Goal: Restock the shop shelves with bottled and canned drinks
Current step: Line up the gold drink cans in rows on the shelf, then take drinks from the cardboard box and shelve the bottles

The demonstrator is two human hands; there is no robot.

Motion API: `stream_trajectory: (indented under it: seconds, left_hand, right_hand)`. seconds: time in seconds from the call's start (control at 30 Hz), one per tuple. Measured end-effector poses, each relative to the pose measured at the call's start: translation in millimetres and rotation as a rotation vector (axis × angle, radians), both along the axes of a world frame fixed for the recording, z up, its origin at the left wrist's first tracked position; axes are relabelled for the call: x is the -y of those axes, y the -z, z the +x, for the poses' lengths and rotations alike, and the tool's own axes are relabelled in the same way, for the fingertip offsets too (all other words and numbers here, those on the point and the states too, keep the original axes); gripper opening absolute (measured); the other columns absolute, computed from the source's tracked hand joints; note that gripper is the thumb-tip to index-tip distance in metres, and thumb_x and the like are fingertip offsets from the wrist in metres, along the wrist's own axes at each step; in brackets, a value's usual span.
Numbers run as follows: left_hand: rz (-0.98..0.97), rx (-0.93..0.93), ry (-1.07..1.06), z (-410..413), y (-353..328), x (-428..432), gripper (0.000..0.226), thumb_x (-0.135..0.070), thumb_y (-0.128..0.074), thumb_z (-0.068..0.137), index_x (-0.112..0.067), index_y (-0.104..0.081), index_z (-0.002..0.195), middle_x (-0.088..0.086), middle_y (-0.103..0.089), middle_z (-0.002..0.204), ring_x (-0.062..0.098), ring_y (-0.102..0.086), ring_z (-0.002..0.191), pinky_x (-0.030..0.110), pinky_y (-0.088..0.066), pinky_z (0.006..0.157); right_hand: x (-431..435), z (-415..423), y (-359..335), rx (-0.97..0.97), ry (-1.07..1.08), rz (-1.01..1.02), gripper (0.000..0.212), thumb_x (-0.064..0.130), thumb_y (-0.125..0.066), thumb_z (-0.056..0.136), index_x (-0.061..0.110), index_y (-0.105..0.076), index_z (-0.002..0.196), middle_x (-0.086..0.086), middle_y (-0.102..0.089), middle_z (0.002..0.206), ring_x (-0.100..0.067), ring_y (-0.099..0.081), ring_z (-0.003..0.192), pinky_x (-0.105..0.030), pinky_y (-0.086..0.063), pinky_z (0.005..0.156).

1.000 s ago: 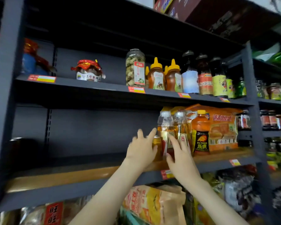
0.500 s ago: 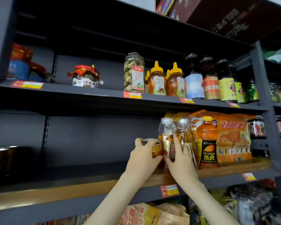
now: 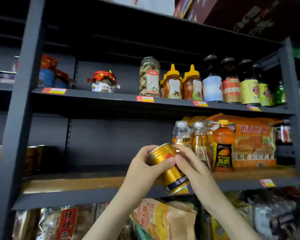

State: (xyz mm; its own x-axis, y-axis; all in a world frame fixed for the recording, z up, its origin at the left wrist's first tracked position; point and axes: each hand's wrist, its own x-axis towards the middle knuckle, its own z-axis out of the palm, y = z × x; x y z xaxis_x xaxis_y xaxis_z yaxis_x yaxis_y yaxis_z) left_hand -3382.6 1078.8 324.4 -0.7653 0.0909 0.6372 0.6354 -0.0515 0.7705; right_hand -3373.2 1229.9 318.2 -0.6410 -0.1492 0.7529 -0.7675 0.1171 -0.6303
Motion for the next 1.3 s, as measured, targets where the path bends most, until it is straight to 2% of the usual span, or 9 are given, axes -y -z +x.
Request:
stream_trajectory:
  seconds: [0.1,0.2,0.3,0.4,0.53,0.67,0.83,1.03,1.3]
  left_hand:
    - [-0.012,0.126,0.085,11,14,-18,0.035,-0.032,-0.077,0.073,-0.017,-0.067,0.102,0.000,-0.075,0.089,0.015,-0.072,0.078,0.029,-0.057,0.063]
    - [-0.099,0.235,0.133,10,30,-35,0.030,-0.034,-0.072,0.082,-0.014,-0.069,0.104,0.004,-0.075,0.093,0.018,-0.072,0.082,0.032,-0.059,0.066]
    - [-0.169,0.257,0.131,5,47,-46,0.021,-0.031,-0.056,0.096,-0.018,-0.070,0.105,0.003,-0.071,0.082,0.015,-0.070,0.072,0.031,-0.059,0.063]
    - [-0.225,0.253,0.201,2,71,-56,0.018,-0.019,-0.051,0.099,-0.022,-0.069,0.100,0.003,-0.065,0.077,0.009,-0.064,0.061,0.024,-0.056,0.057]
    - [-0.334,0.304,0.482,1,118,-73,0.029,-0.037,-0.050,0.097,-0.018,-0.063,0.113,0.004,-0.059,0.076,0.013,-0.059,0.074,0.025,-0.052,0.079]
    - [-0.251,0.510,0.635,6,161,-94,0.040,-0.046,-0.048,0.086,-0.019,-0.061,0.112,0.007,-0.049,0.071,0.012,-0.050,0.063,0.033,-0.054,0.088]
    - [-0.269,0.654,0.590,8,204,-121,0.031,-0.039,-0.045,0.096,-0.018,-0.061,0.113,0.007,-0.067,0.090,0.014,-0.067,0.073,0.026,-0.055,0.070]
    - [-0.425,0.763,0.638,10,256,-161,0.029,-0.032,-0.048,0.099,-0.015,-0.061,0.120,0.009,-0.068,0.103,0.023,-0.069,0.096,0.037,-0.055,0.091]
    - [-0.886,0.831,0.649,35,417,-257,0.026,-0.038,-0.047,0.100,-0.025,-0.058,0.119,0.018,-0.066,0.111,0.029,-0.065,0.099,0.034,-0.050,0.074]
  right_hand:
    - [-21,20,14,0.187,-0.021,0.116,0.048,0.062,-0.064,0.077,0.052,-0.045,0.119,0.034,-0.054,0.115,0.020,-0.055,0.098,-0.010,-0.048,0.078]
    - [-35,32,32,0.392,0.019,0.101,0.061,0.057,-0.074,0.072,0.049,-0.045,0.124,0.024,-0.060,0.117,0.010,-0.062,0.097,-0.017,-0.048,0.081]
    - [-49,38,53,0.678,-0.064,-0.243,0.051,0.036,-0.072,0.071,0.024,-0.061,0.119,-0.002,-0.073,0.107,-0.020,-0.071,0.090,-0.036,-0.055,0.077]
    - [-67,48,72,0.888,-0.296,-0.643,0.037,0.031,-0.063,0.072,0.000,-0.075,0.088,-0.019,-0.069,0.088,-0.033,-0.064,0.070,-0.048,-0.057,0.062]
    - [-83,62,106,0.960,-0.251,-0.720,0.053,0.038,-0.048,0.080,-0.007,-0.074,0.069,-0.026,-0.064,0.069,-0.031,-0.057,0.044,-0.034,-0.050,0.040]
    - [-97,67,151,1.073,-0.159,-0.849,0.054,0.046,-0.045,0.091,-0.004,-0.064,0.098,-0.024,-0.062,0.074,-0.029,-0.053,0.044,-0.027,-0.046,0.038]
    - [-116,82,193,1.199,-0.130,-0.893,0.051,0.047,-0.067,0.073,-0.002,-0.073,0.088,-0.017,-0.061,0.084,-0.030,-0.058,0.061,-0.033,-0.051,0.049]
    - [-155,101,258,1.236,-0.033,-0.803,0.059,0.046,-0.063,0.083,0.004,-0.063,0.123,-0.018,-0.066,0.102,-0.029,-0.066,0.075,-0.034,-0.056,0.061]
    - [-227,154,414,1.408,0.266,-0.914,0.034,0.027,-0.060,0.083,0.003,-0.061,0.108,-0.010,-0.071,0.080,-0.019,-0.068,0.066,-0.026,-0.054,0.060]
